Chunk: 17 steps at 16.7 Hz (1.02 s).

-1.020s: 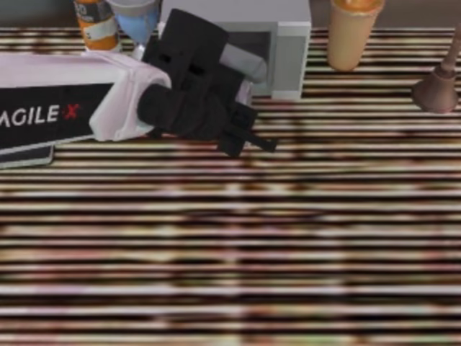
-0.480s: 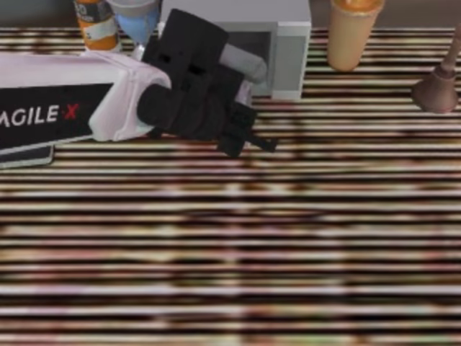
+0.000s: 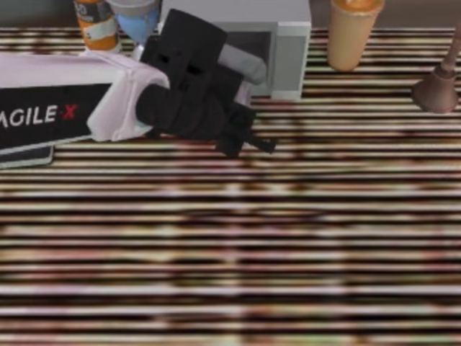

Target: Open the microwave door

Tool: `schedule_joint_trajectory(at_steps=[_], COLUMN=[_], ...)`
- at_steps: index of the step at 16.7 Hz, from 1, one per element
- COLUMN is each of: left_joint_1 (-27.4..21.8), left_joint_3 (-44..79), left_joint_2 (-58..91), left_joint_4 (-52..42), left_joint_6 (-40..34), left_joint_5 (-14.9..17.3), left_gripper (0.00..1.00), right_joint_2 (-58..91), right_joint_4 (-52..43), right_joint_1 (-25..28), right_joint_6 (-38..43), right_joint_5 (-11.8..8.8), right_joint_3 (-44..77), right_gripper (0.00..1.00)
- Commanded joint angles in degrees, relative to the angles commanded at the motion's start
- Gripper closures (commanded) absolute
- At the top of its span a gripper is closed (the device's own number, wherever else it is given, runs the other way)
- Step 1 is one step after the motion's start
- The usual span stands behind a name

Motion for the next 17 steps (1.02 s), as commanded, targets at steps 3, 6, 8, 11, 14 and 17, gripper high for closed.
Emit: schedule_joint_trajectory(at_steps=[3,6,8,11,14,17], left_joint_1=[0.8,1.1,1.1,1.1,1.1,1.1], left_joint_3=[-0.7,-1.0,-1.0,-1.0,-1.0,-1.0], left_joint_2=[-0.8,-0.9,-0.9,-0.9,-0.9,-0.9], left_joint_4=[0.2,0.2,0.2,0.2,0.2,0.2], left_joint_6=[1.7,2.2,2.2,2.2,2.2,2.2], left_joint_5=[1.0,1.3,1.3,1.3,1.3,1.3], left_gripper=[1.00,1.00,1.00,1.00,1.00,1.00], right_joint_2=[0.0,0.0,0.0,0.0,0.0,0.0], right_joint_4=[0.0,0.0,0.0,0.0,0.0,0.0], right_joint_1=[0.0,0.0,0.0,0.0,0.0,0.0], right_joint_6=[0.0,0.0,0.0,0.0,0.0,0.0], right_joint_5=[0.0,0.0,0.0,0.0,0.0,0.0], right_joint_3=[0.0,0.0,0.0,0.0,0.0,0.0], right_gripper=[0.00,0.00,0.00,0.00,0.00,0.00])
